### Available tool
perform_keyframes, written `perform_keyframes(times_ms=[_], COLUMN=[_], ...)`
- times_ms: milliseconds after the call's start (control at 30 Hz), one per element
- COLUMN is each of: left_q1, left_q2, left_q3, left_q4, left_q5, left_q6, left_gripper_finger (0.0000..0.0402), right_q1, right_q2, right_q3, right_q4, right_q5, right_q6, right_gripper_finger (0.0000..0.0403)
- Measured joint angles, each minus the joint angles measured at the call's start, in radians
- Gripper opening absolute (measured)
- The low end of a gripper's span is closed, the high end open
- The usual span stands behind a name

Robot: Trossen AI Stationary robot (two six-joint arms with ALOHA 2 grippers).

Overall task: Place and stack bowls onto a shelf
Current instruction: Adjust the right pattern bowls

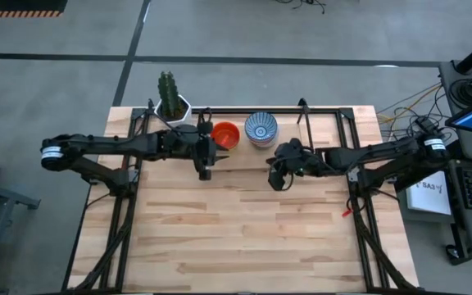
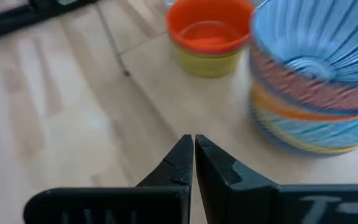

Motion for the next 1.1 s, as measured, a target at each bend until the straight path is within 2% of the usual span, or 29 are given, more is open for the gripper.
perform_keyframes(times_ms=[200,300,467,800,1100], left_q1=[0.069,0.128,0.187,0.201,0.218], left_q2=[0.079,0.117,0.185,0.315,0.345], left_q3=[0.003,0.003,0.003,0.092,0.120], left_q4=[0.115,0.156,0.222,0.210,0.200], left_q5=[0.000,0.000,-0.001,0.000,0.000], left_q6=[0.123,0.093,0.026,0.024,0.054], left_gripper_finger=[0.0077,0.0077,0.0077,0.0077,0.0077], right_q1=[-0.115,-0.187,-0.267,-0.324,-0.343], right_q2=[-0.020,-0.021,-0.022,0.033,0.054], right_q3=[0.088,0.125,0.133,0.097,0.097], right_q4=[-0.173,-0.263,-0.347,-0.262,-0.259], right_q5=[0.002,0.003,0.005,0.002,0.010], right_q6=[-0.049,-0.041,0.068,0.224,0.226], right_gripper_finger=[0.0009,0.0009,0.0009,0.0009,0.0009])
